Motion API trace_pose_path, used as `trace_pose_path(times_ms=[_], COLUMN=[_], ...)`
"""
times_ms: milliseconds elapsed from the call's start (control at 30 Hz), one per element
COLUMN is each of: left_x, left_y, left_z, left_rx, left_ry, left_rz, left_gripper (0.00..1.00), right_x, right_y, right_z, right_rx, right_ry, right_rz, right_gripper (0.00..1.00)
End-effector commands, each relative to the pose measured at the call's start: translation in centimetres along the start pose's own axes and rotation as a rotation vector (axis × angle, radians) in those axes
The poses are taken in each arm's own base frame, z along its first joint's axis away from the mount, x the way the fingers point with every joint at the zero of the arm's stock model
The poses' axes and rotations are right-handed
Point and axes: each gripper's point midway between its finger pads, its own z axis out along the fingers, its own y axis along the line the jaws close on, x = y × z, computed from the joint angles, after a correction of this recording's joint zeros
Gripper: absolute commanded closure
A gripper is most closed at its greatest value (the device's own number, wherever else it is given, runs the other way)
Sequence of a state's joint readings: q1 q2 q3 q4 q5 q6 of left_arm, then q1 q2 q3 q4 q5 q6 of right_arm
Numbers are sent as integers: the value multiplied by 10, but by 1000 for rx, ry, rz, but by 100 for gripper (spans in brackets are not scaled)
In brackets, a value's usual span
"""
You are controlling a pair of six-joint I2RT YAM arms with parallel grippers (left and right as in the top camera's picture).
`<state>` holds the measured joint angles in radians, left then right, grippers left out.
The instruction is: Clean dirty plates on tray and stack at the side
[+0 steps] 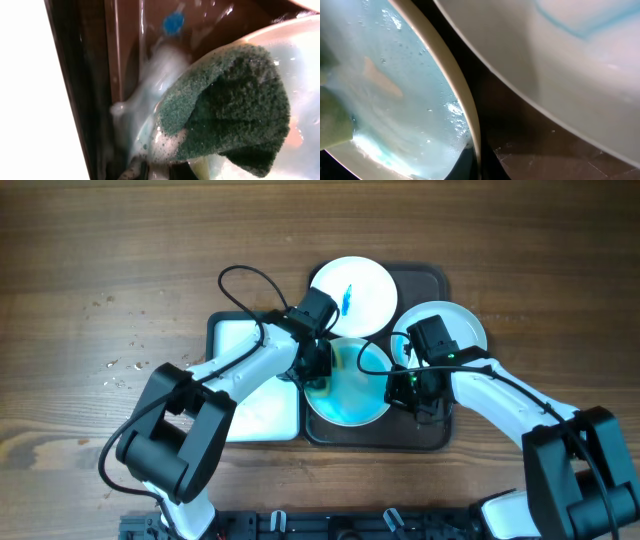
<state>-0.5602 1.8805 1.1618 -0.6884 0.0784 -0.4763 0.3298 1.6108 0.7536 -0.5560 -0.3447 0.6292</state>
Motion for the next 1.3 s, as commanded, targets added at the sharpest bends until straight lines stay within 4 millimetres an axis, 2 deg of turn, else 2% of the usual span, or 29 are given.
trace_pose_path(times_ms=[0, 67, 133, 233, 367, 467, 533, 667, 833, 900, 967, 1067, 1167, 1267], left_x=[-22, -17, -5, 17, 45, 52, 49, 21, -6, -11, -12, -2, 17, 38], left_y=[3, -28, -67, -104, -128, -128, -115, -63, -24, 0, 43, 98, 120, 127], left_z=[11, 11, 12, 22, 34, 29, 22, -5, -74, -96, -113, -111, -90, -61], left_rx=[28, 156, 289, 371, 414, 423, 393, 265, 273, 239, 121, -68, -129, -128], left_ry=[-53, -26, 12, 60, 135, 171, 174, 99, -34, -83, -126, -107, -54, -14], left_rz=[-29, -1, 29, 79, 119, 116, 101, -6, -65, -115, -196, -285, -319, -330], left_gripper=[96, 96, 96, 96, 96, 96, 96, 96, 96, 96, 96, 96, 96, 95], right_x=[3, 3, 4, 4, 4, 4, 4, 4, 4, 4, 1, -9, -9, -14], right_y=[-26, -27, -27, -27, -27, -27, -27, -27, -27, -27, -25, -18, -16, -4], right_z=[7, 7, 7, 7, 7, 7, 7, 7, 7, 7, 7, 8, 2, -22], right_rx=[108, 109, 109, 109, 109, 109, 109, 109, 109, 109, 103, 77, 84, 96], right_ry=[7, 7, 9, 10, 10, 10, 10, 10, 10, 11, 3, -34, -23, -33], right_rz=[30, 29, 22, 5, 5, 5, 5, 5, 4, -7, -68, -181, -158, -173], right_gripper=[96, 96, 96, 96, 96, 96, 96, 96, 96, 96, 96, 96, 96, 96])
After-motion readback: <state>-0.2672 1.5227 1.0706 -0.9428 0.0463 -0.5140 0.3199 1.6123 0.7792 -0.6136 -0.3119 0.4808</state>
